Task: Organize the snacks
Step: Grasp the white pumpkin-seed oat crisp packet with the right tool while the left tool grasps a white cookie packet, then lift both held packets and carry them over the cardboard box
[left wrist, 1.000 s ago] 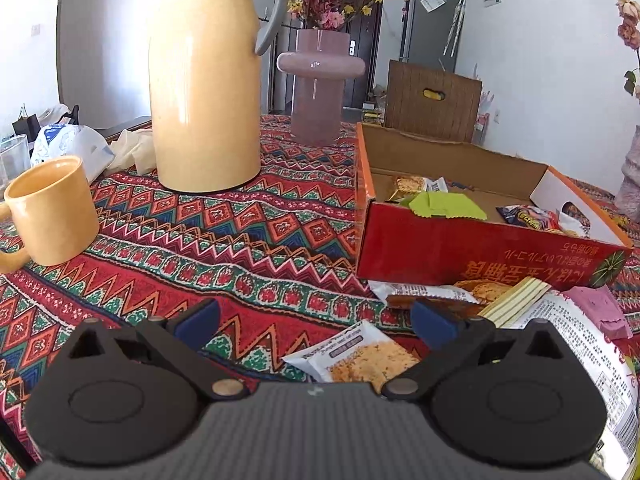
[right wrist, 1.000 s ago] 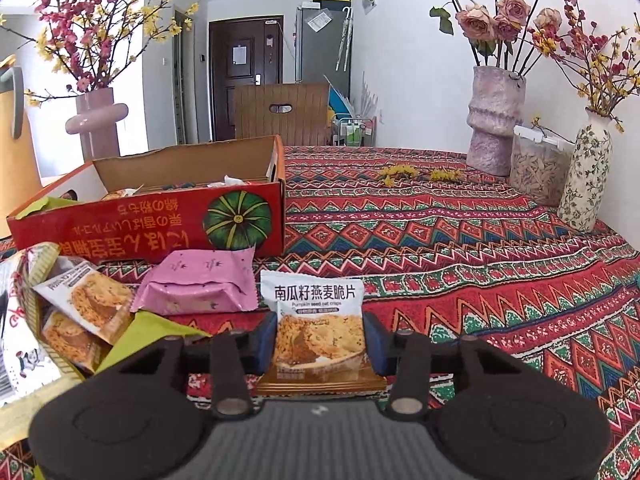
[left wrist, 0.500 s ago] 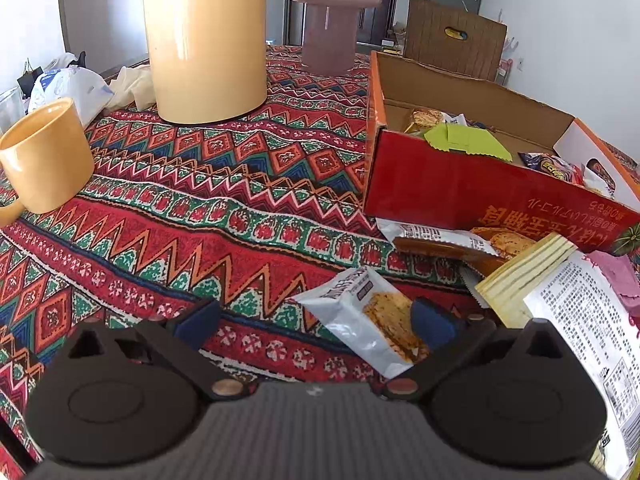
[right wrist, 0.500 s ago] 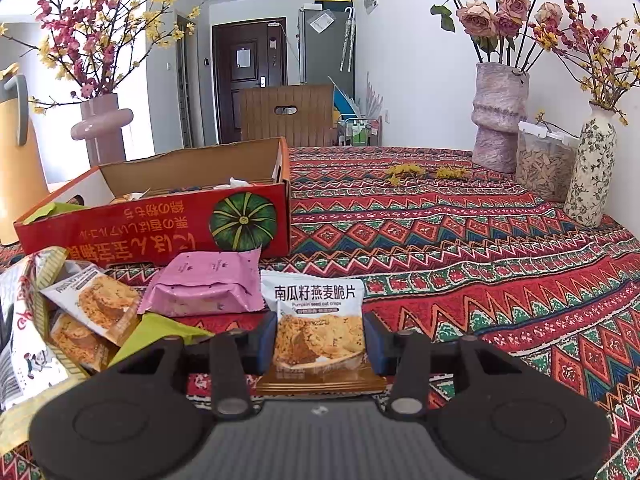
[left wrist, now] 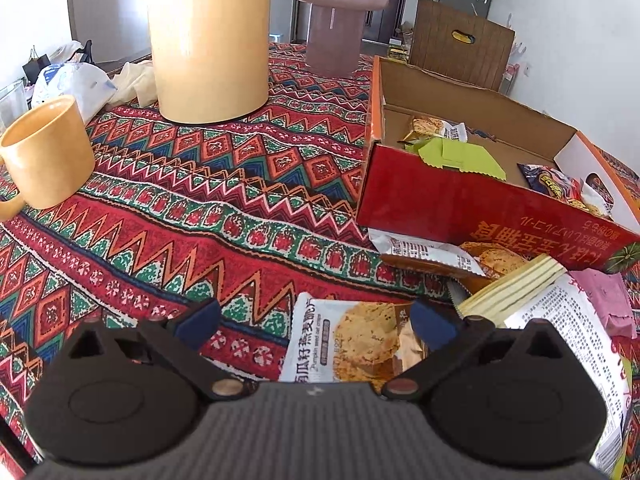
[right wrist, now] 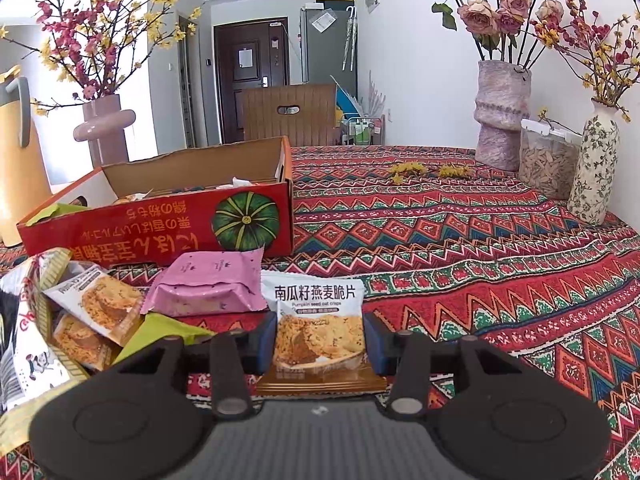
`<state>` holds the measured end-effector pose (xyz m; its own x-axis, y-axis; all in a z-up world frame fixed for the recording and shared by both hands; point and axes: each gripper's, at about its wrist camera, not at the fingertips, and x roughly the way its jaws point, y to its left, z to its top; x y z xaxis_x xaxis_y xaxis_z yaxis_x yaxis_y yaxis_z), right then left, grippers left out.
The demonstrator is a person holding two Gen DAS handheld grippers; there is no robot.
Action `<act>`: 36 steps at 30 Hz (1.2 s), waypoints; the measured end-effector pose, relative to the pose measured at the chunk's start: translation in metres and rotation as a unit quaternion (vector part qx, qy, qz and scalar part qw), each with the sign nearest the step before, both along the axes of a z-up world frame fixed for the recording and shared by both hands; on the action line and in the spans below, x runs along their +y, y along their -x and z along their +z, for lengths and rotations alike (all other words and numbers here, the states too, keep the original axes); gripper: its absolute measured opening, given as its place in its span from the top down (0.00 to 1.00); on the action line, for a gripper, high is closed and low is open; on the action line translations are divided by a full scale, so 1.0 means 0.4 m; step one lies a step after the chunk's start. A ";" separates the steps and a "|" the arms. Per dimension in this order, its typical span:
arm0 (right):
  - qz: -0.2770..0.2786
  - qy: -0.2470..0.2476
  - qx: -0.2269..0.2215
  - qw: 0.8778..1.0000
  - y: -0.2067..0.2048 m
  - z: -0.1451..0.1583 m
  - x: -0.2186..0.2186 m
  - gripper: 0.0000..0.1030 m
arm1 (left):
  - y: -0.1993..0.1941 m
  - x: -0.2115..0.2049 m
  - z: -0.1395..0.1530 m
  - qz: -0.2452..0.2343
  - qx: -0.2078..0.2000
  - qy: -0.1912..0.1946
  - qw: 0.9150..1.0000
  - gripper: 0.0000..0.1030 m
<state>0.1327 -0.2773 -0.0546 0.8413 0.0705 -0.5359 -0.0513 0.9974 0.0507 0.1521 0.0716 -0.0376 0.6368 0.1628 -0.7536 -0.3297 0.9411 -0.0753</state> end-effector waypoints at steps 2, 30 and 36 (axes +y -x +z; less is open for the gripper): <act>0.000 0.000 0.000 1.000 0.000 0.000 0.000 0.57 | 0.012 -0.005 0.002 -0.009 -0.002 -0.001 1.000 0.00; 0.002 -0.002 -0.007 1.000 0.005 0.003 0.001 0.57 | 0.050 -0.032 -0.007 -0.072 -0.022 -0.041 0.996 0.46; 0.004 0.002 -0.008 1.000 0.008 0.005 0.004 0.57 | 0.063 -0.022 0.010 -0.069 -0.034 -0.038 0.996 0.47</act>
<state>0.1295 -0.2759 -0.0525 0.8497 0.0751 -0.5219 -0.0596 0.9971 0.0465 0.1267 0.0626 -0.0334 0.7068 0.1262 -0.6961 -0.1941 0.9808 -0.0193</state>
